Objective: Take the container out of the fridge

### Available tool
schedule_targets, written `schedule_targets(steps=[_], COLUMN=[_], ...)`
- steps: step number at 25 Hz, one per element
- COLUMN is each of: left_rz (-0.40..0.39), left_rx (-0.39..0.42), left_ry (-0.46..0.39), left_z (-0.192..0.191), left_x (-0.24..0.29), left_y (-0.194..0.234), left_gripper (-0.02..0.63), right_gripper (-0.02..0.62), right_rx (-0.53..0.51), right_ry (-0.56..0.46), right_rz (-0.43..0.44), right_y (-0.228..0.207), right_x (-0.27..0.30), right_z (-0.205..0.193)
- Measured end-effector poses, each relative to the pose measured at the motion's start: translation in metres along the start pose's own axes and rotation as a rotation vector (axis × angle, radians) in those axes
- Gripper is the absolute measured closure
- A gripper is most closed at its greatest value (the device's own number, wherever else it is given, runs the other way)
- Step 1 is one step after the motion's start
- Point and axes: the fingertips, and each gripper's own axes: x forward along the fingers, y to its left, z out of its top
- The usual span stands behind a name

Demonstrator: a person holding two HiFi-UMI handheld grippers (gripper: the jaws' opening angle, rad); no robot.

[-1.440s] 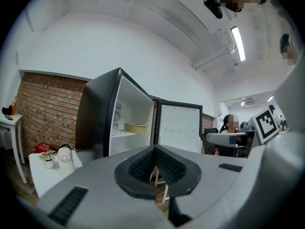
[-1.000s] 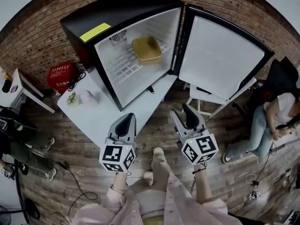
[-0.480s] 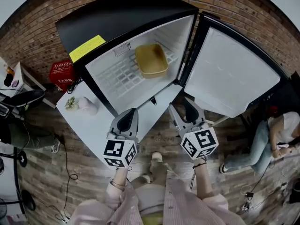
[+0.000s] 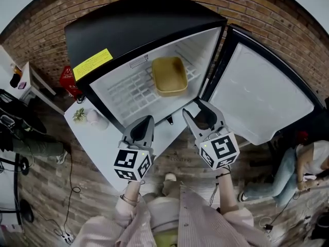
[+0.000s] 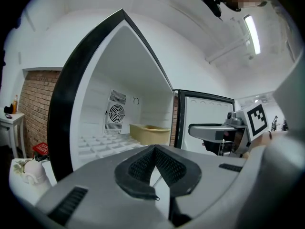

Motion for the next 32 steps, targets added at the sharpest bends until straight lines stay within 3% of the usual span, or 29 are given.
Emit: schedule_targets(steps=[17, 24, 32], left_rz=[0.042, 0.021, -0.02], left_rx=[0.005, -0.012, -0.026], left_ry=[-0.036, -0.017, 0.007], left_z=[0.018, 0.016, 0.014], left_x=[0.024, 0.029, 0.034], left_y=[0.0, 0.002, 0.004], left_gripper=[0.614, 0.614, 0.614], right_gripper=[0.414, 0.414, 0.414], right_rx=[-0.329, -0.47, -0.662], right_ry=[0.037, 0.173, 0.379], right_rz=[0.257, 0.413, 0.518], right_y=[-0.001, 0.012, 0.014], right_x=[0.047, 0.066, 0.079], right_z=[0.026, 0.012, -0.006])
